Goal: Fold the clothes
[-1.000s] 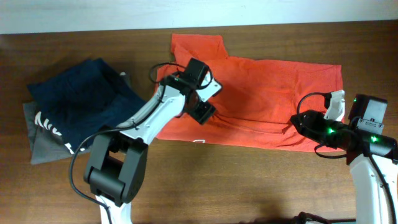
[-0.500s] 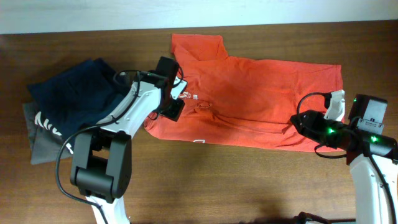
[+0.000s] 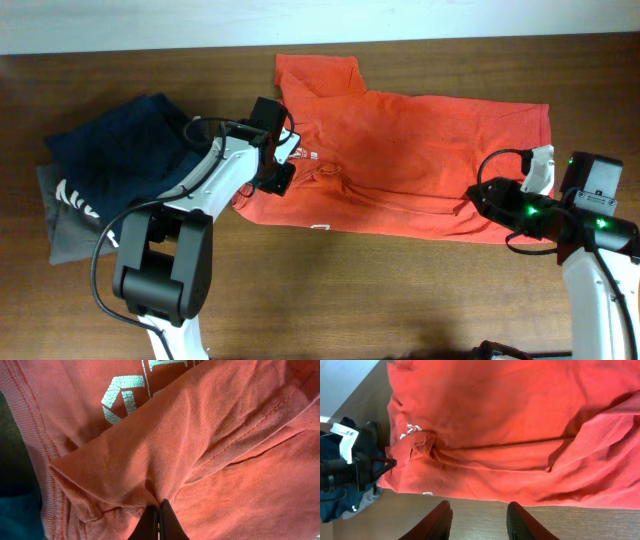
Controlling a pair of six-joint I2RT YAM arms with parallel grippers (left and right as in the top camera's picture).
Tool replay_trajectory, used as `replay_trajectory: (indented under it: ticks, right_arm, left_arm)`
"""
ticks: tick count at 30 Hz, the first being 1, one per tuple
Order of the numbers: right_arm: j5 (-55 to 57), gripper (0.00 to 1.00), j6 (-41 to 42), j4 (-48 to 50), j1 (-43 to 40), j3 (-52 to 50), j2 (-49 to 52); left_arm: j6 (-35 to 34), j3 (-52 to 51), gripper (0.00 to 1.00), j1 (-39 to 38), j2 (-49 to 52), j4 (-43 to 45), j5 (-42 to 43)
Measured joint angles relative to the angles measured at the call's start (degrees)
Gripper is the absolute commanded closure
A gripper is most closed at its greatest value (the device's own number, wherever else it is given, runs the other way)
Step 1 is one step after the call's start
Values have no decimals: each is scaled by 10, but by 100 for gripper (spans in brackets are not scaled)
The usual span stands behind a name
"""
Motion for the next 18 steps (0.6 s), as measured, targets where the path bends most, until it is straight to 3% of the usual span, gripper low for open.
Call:
replay_trajectory:
  ticks: [8,11,16,18]
  right_arm:
    - [0,59,0,-1,0,0,0]
    - [0,59,-1,-2,0,0,0]
    - [0,59,0,-1,0,0,0]
    - [0,59,0,-2,0,0,0]
  left_arm:
    - [0,24,98,3,0,106,0]
    - [2,24,84,4,0,133,0]
    - [-2,24,79,4,0,167,-5]
    - [0,24,72,4,0,177,-15]
